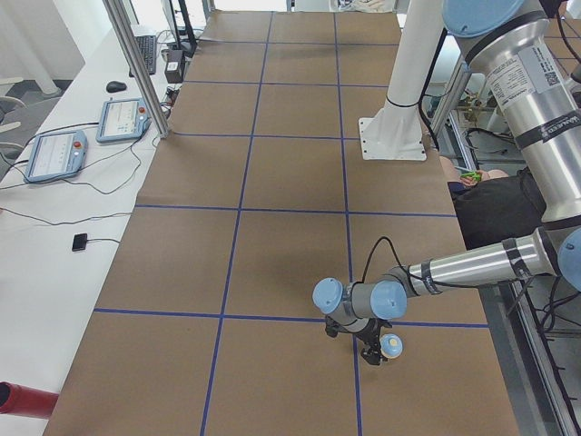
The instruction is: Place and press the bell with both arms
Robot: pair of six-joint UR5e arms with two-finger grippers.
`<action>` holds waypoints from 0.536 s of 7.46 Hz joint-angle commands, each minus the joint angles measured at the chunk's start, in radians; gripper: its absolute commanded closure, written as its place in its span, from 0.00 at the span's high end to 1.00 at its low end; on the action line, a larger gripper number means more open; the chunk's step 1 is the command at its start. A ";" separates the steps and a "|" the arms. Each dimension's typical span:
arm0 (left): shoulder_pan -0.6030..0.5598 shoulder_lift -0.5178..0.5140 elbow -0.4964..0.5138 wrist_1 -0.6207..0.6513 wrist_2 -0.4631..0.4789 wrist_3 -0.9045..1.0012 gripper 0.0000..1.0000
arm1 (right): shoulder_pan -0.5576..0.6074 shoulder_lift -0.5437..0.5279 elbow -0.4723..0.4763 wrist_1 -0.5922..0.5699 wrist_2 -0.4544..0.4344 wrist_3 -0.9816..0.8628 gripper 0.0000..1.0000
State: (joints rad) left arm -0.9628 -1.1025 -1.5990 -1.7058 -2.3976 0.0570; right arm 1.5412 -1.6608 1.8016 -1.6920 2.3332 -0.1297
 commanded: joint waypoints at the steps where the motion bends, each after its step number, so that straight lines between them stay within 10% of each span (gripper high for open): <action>1: 0.006 -0.023 0.028 0.000 0.000 0.000 1.00 | 0.000 -0.002 0.001 0.000 0.000 -0.001 1.00; 4: 0.018 -0.028 0.036 0.000 0.000 0.000 1.00 | 0.000 -0.004 0.001 0.000 0.000 -0.001 1.00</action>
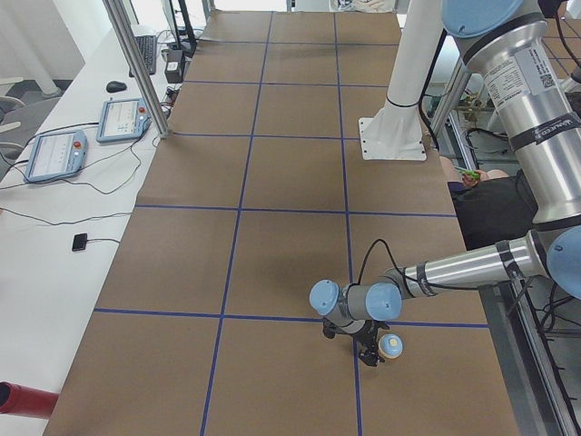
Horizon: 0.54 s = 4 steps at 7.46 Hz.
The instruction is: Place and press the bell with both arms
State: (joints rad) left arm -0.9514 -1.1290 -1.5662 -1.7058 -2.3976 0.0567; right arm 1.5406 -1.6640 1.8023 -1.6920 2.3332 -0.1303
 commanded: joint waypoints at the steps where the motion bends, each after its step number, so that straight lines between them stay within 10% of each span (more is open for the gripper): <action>1: 0.011 -0.001 0.005 0.000 0.000 0.000 1.00 | 0.000 0.000 0.002 0.000 0.003 0.000 1.00; 4: 0.017 -0.001 0.005 -0.002 0.000 0.000 0.87 | 0.001 -0.003 0.011 0.000 0.003 0.000 1.00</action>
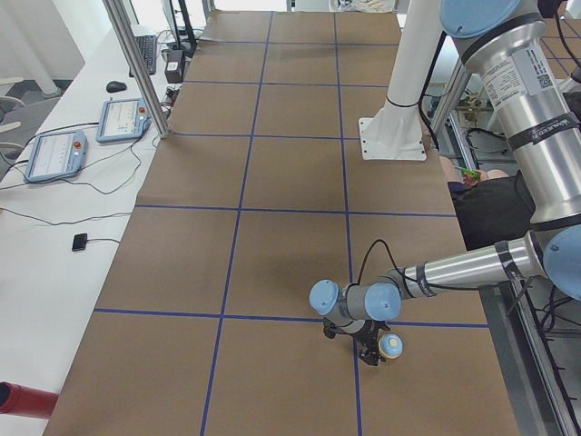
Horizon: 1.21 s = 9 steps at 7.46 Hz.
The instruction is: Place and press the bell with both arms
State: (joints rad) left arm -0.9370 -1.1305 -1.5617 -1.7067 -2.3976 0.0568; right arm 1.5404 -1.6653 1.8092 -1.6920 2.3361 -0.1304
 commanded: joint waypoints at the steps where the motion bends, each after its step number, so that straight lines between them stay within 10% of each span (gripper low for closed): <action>1: 0.004 0.000 0.000 -0.001 0.000 0.000 0.87 | 0.001 -0.010 0.013 0.000 0.000 0.000 1.00; 9: 0.038 0.005 0.002 0.002 -0.029 -0.005 0.77 | 0.000 -0.014 0.016 0.000 0.000 0.002 1.00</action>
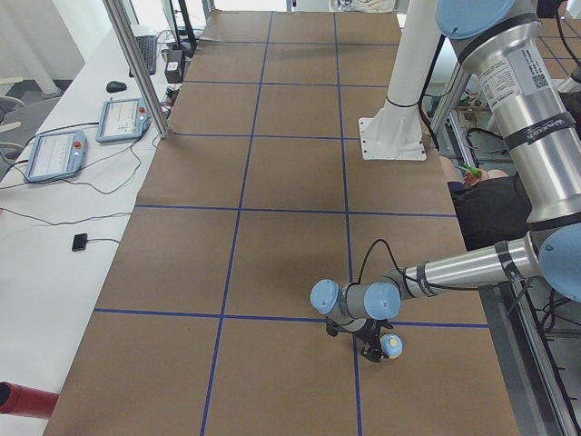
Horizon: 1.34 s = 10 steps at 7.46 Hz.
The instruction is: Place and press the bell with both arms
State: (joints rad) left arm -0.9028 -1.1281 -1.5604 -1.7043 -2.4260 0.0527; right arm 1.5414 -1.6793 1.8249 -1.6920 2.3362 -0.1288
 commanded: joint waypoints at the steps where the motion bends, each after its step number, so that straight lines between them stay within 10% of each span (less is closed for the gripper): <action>1: 0.005 0.007 0.000 0.000 0.001 -0.001 0.58 | 0.000 0.000 0.005 0.000 0.002 0.000 1.00; 3: 0.005 0.008 -0.003 -0.003 0.001 0.004 0.24 | 0.000 0.000 0.005 0.000 0.002 0.001 1.00; 10: -0.062 0.039 -0.231 0.015 0.004 -0.008 0.20 | 0.000 0.000 0.007 0.000 0.003 0.006 1.00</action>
State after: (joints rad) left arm -0.9250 -1.0696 -1.7606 -1.6933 -2.4238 0.0473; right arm 1.5416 -1.6798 1.8309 -1.6920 2.3405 -0.1229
